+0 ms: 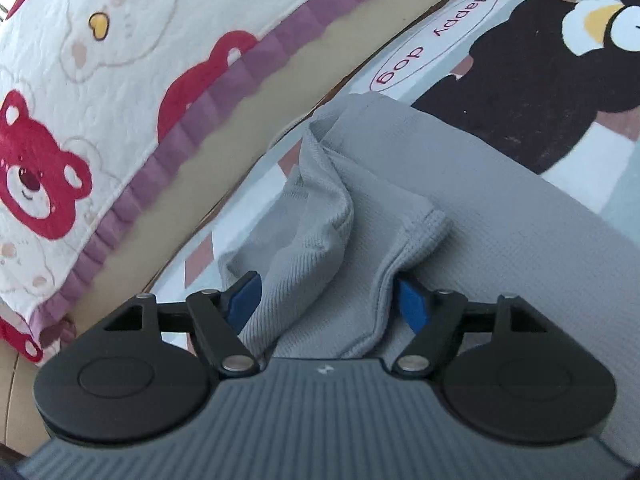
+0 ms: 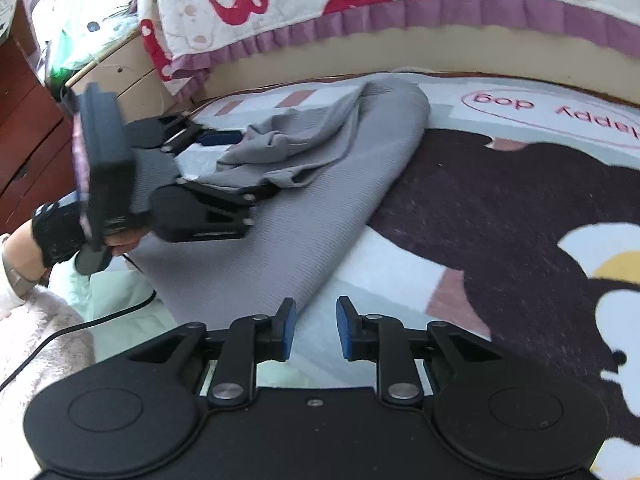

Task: Fold clothes

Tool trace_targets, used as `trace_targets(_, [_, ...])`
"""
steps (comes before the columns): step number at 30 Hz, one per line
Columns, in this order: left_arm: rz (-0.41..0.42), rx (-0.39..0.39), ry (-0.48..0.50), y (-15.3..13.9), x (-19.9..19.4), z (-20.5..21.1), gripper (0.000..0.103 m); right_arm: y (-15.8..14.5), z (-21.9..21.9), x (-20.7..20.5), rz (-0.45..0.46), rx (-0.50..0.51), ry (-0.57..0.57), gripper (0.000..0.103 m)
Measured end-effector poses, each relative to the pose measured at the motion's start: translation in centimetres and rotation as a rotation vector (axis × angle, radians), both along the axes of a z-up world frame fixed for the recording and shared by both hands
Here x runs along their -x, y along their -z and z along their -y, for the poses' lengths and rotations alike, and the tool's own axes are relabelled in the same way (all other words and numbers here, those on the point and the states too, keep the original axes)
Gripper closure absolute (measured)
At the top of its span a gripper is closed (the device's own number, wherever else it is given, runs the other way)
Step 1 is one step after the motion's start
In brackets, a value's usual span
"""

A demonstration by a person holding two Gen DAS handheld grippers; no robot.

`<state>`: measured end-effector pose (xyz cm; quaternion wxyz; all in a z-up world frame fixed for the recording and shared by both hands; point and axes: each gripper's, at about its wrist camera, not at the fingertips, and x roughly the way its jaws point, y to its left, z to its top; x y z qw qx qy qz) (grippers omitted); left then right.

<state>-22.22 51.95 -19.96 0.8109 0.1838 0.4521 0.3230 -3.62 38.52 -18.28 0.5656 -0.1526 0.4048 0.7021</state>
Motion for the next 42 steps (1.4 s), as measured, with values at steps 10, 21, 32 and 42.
trace_targets(10, [0.331, 0.353, -0.313, -4.0, 2.5, -12.9, 0.096, -0.1, -1.0, -0.1, 0.029, 0.010, -0.012, 0.077])
trace_targets(21, [0.503, 0.329, -0.597, -1.9, 7.9, -18.7, 0.060, 1.0, -2.0, -0.4, -0.004, 0.068, 0.016, 0.076])
trace_targets(32, [0.287, 0.411, -0.681, -0.5, 10.3, -17.7, 0.057, 1.7, -2.3, 1.4, -0.130, 0.100, 0.007, 0.073])
trace_targets(42, [0.424, 0.458, -0.584, -3.1, 11.4, -14.0, 0.053, 3.7, -2.3, 0.8, -0.436, 0.222, 0.095, 0.044])
